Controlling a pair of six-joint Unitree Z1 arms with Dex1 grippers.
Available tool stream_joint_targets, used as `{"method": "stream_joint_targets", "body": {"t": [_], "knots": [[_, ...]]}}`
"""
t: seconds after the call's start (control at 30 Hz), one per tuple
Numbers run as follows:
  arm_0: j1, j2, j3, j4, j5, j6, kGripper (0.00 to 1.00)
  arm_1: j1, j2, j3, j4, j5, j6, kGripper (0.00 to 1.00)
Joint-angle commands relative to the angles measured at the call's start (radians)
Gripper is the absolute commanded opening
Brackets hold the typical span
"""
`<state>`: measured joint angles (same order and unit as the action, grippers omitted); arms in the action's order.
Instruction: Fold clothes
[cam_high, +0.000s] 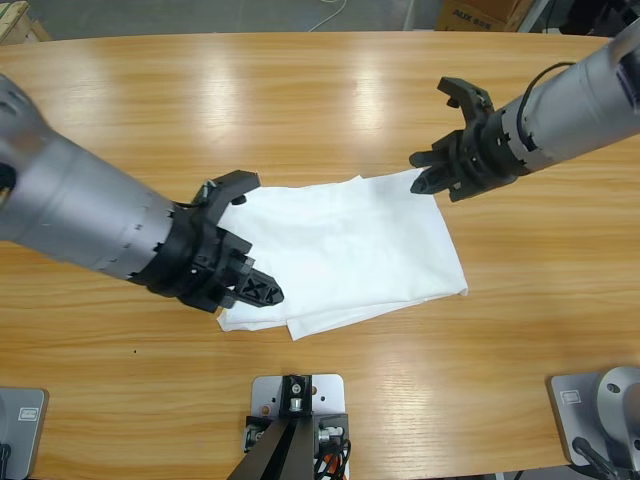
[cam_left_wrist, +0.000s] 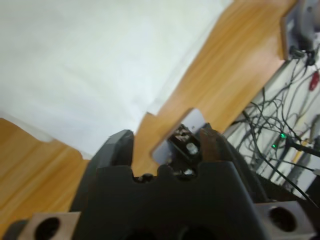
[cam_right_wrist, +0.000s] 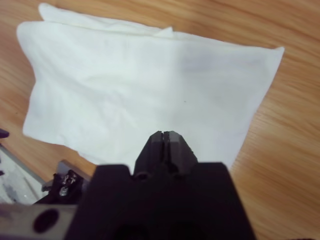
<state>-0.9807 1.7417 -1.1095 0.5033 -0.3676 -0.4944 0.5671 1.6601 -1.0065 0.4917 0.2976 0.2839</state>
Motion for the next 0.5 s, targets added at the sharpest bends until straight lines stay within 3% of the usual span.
{"method": "stream_joint_targets", "body": {"t": [0.03, 0.23, 0.5], "knots": [[-0.005, 0.112, 0.182, -0.258, -0.022, -0.062, 0.000, -0.026, 0.086, 0.053, -0.062, 0.059, -0.030, 0.000], [0.007, 0.118, 0.315, -0.385, -0.040, -0.093, 0.000, -0.061, 0.151, 0.050, -0.108, 0.094, -0.048, 0.000], [0.030, 0.132, 0.323, -0.393, -0.037, -0.090, 0.000, -0.079, 0.256, 0.070, -0.159, 0.115, -0.055, 0.000]]}}
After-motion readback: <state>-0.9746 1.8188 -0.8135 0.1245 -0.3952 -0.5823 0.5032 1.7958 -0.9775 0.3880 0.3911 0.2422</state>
